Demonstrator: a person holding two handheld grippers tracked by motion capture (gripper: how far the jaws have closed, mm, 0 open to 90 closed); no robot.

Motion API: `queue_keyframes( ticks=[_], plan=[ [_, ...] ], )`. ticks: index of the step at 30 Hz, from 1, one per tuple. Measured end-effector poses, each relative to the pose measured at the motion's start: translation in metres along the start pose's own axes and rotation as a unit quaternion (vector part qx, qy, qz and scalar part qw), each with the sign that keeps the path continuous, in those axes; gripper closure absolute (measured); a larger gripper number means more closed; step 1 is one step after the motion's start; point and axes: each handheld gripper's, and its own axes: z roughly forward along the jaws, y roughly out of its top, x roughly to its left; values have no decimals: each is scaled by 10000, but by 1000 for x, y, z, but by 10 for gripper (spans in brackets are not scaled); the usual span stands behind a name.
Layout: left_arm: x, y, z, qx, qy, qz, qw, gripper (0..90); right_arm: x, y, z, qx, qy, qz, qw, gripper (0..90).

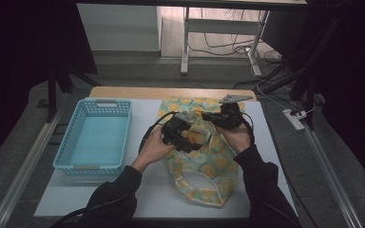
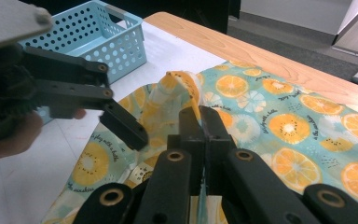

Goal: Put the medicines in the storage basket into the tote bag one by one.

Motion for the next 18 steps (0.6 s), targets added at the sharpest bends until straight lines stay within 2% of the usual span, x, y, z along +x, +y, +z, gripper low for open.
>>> queue_keyframes(
  ticks=[4,12,18],
  plan=[
    [-3,-6,-7,-62,-87,-78,9999,21,1,0,-1,2,-10,-8,10000,897],
    [-11,-19,-21,-236,-48,-142,9996,0,2,0,-2,-20,26,-29,10000,897],
    [-18,-27,-31,-296,19,-115,9995,0,3,0,-2,-17,35,-45,10000,897]
  ],
)
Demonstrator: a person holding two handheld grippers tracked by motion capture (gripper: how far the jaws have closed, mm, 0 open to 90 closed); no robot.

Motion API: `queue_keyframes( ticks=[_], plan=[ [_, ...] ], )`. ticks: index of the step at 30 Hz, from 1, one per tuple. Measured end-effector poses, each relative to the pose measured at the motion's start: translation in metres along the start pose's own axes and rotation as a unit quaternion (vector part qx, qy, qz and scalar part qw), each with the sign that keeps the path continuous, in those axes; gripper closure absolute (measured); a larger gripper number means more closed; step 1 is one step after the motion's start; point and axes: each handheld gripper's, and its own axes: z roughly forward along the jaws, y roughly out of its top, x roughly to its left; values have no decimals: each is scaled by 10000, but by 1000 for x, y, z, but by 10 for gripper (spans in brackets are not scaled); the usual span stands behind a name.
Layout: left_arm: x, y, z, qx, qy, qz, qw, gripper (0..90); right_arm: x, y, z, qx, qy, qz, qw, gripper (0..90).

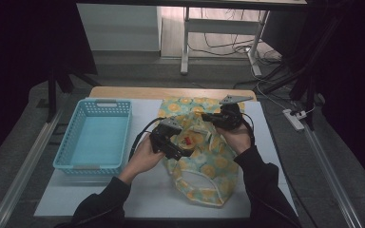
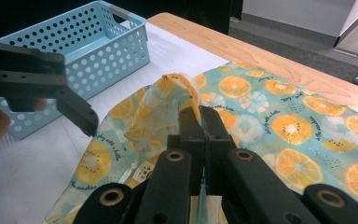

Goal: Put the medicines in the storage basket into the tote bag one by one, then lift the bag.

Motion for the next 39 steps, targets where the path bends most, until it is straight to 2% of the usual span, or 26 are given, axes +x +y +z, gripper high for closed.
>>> queue_keyframes(
  ticks=[9,20,24,34,35,39],
  plan=[
    [-13,-9,-13,-54,-127,48,9999,0,1,-2,-1,10,14,-11,10000,897],
    [-21,-20,-11,97,-423,120,9990,0,4,0,-4,10,34,-44,10000,897],
    [-24,-25,-6,175,-317,141,9992,0,6,0,-3,14,61,-76,10000,897],
    [-23,-46,12,361,-266,-110,9989,12,9,-3,-3,56,100,-94,9999,897],
    [-23,-48,14,363,-324,-92,9988,13,8,-3,-3,67,93,-100,9999,897],
    [-32,-53,21,523,-394,195,9977,8,7,-6,-2,61,105,-81,9999,897]
  ],
)
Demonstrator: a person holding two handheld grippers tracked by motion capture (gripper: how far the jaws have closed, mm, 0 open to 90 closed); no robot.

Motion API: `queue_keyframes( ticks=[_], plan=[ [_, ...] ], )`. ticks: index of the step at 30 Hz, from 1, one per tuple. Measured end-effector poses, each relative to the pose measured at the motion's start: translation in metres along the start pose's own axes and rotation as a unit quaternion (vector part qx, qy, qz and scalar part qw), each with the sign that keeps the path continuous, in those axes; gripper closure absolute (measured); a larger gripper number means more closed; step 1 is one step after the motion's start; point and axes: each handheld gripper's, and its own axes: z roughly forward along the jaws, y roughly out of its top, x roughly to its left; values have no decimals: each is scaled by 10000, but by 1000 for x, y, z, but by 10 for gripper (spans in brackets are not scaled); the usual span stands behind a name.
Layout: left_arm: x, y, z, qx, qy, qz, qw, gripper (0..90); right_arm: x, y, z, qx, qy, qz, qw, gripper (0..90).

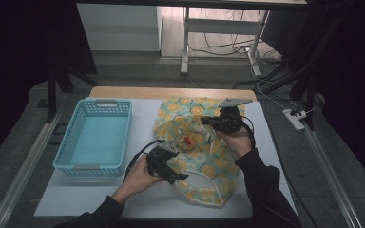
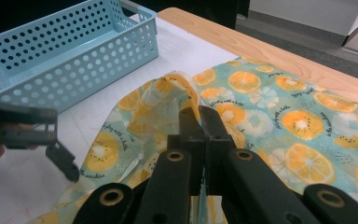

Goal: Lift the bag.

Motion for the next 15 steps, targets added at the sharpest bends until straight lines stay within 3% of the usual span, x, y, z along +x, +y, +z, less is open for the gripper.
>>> queue_keyframes(
  ticks=[4,9,15],
  plan=[
    [-12,-2,8,234,-4,275,9993,0,0,-2,0,13,8,17,10000,897],
    [-17,-6,20,358,-208,333,9986,0,1,-2,0,24,18,11,10000,897],
    [-20,-13,33,637,-6,519,9966,6,1,-2,0,16,22,4,10000,897]
  ],
)
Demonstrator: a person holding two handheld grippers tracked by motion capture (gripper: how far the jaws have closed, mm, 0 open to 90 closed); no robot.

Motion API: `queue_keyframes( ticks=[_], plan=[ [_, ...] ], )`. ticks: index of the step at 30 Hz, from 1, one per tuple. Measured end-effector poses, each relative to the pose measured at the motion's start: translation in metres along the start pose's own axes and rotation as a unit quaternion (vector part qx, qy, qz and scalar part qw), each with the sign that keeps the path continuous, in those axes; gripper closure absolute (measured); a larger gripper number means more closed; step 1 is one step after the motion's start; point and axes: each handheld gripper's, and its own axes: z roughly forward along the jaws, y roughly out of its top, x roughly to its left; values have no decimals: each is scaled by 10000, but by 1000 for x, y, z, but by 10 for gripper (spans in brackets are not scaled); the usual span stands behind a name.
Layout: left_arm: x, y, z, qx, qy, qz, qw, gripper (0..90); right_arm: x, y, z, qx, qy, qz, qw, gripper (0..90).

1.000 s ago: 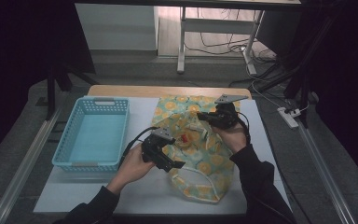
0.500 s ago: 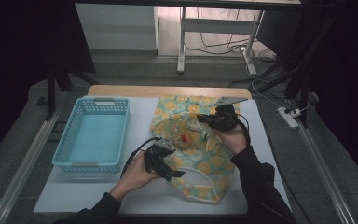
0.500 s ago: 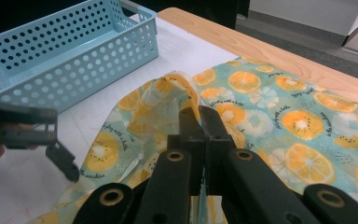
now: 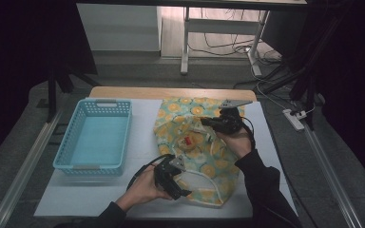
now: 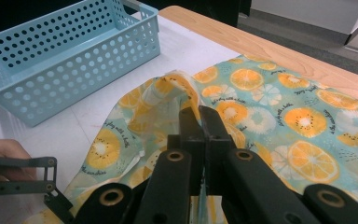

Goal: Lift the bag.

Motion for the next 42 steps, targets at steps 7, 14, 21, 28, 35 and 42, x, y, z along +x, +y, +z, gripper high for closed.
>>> queue_keyframes(
  ticks=[7,14,21,28,35,42],
  plan=[
    [3,-6,7,234,460,102,9986,26,0,0,-1,-5,-4,-7,10000,897],
    [20,1,9,170,813,-137,9964,108,1,0,1,-20,13,8,10000,897],
    [32,10,18,-10,699,-223,9973,169,1,1,2,-13,17,-3,10000,897],
    [41,18,20,-69,670,-174,9976,397,1,2,3,-17,7,4,10000,897],
    [43,23,20,0,699,-259,9972,606,0,1,2,-28,2,14,10000,897],
    [47,26,21,-16,634,-330,9974,846,0,0,2,-22,-1,28,10000,897]
  ],
)
